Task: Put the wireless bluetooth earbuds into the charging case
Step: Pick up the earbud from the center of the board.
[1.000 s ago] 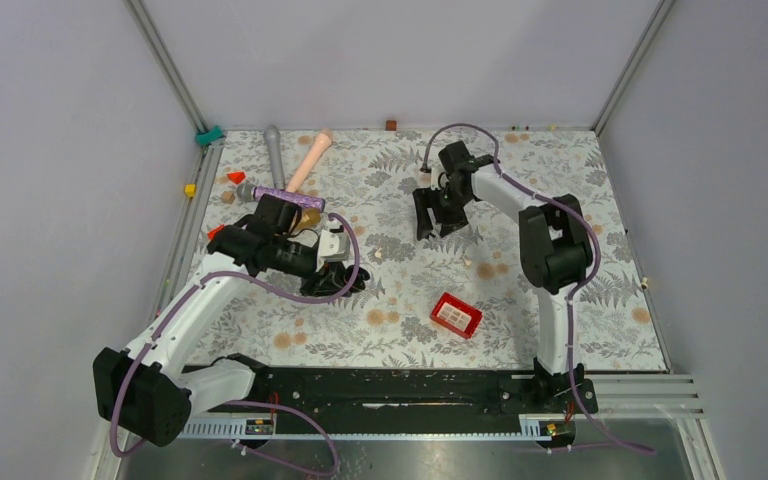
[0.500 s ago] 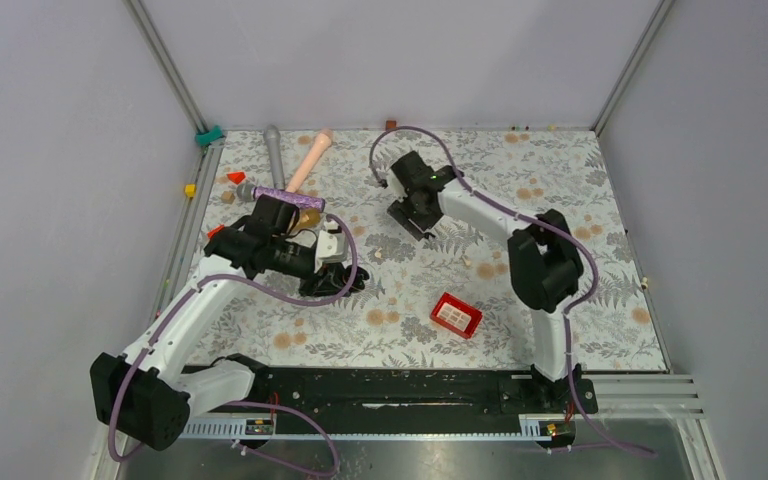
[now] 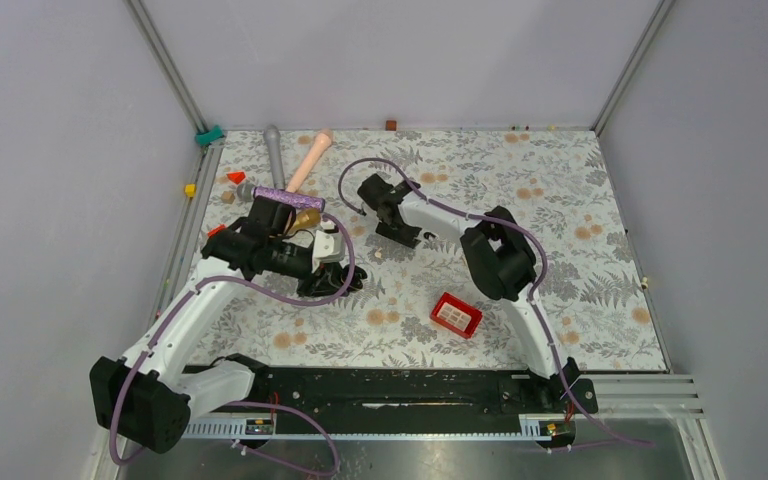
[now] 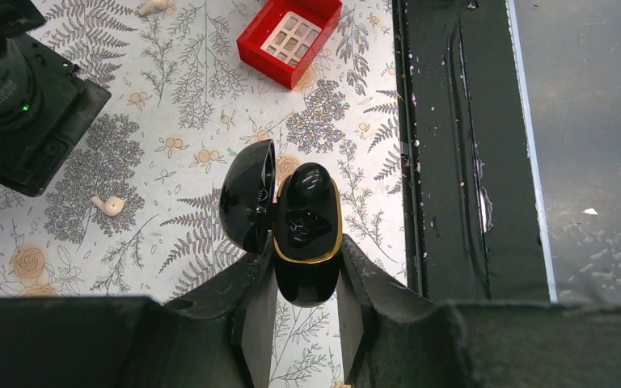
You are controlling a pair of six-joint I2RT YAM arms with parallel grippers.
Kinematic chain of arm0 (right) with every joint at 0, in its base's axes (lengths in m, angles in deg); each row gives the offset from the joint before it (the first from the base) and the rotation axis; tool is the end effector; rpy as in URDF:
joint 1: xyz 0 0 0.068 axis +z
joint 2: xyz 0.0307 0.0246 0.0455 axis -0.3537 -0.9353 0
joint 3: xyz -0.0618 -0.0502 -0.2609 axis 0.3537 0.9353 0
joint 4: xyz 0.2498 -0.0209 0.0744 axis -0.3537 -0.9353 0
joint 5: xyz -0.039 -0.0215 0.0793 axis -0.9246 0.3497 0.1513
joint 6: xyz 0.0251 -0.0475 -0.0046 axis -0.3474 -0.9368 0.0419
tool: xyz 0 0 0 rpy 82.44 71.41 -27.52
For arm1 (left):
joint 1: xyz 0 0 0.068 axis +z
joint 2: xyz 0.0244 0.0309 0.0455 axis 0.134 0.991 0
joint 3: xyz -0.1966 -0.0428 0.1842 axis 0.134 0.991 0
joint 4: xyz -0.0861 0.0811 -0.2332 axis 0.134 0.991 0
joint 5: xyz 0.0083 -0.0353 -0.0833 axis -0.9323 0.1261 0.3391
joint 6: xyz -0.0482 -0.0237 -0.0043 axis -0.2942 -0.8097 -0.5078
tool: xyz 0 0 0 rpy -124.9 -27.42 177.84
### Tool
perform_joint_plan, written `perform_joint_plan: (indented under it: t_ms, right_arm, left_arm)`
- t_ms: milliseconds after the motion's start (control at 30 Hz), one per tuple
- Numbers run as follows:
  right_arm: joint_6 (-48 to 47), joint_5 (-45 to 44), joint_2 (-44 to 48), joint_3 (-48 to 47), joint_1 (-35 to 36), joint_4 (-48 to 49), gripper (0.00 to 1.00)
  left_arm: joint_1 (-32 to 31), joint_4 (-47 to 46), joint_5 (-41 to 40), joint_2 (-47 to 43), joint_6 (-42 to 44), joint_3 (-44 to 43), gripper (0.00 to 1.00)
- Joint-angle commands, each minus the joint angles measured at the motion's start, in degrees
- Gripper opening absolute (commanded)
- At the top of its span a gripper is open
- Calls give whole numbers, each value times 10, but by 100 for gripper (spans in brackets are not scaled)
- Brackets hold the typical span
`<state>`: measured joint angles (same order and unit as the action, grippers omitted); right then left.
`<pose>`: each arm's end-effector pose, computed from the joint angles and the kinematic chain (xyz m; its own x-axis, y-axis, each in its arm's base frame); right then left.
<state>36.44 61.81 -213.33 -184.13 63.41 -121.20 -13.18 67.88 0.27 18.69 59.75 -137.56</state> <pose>0.3643 0.3151 0.1577 -0.3940 -0.9086 -0.1389 -0.7503 0.4052 -0.5223 0.1750 -0.0988 0.2973 -0.0441 0.4600 -0.8868 0.9982 -0.0168 -0.0584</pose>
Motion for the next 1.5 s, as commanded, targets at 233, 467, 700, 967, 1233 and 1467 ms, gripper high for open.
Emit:
perform_joint_plan:
  t_ms: [233, 467, 700, 967, 1233, 1467]
  right_arm:
    - [-33, -36, -40, -43, 12, -74, 61]
    - [-43, -4, -63, -73, 13, -115, 52]
    - [-63, 13, -72, -75, 12, -123, 39]
    - [-75, 18, -73, -83, 13, -123, 31]
    - [-81, 25, -36, -71, 12, -95, 21]
    - [-74, 72, 91, 19, 12, -27, 20]
  left_arm:
    - [6, -14, 31, -15, 13, 1, 0]
    - [7, -14, 32, -17, 13, 1, 0]
    - [8, -14, 34, -18, 13, 2, 0]
    - [11, -14, 37, -21, 14, 3, 0]
    - [13, -14, 39, -23, 15, 3, 0]
    - [14, -14, 43, -24, 15, 3, 0]
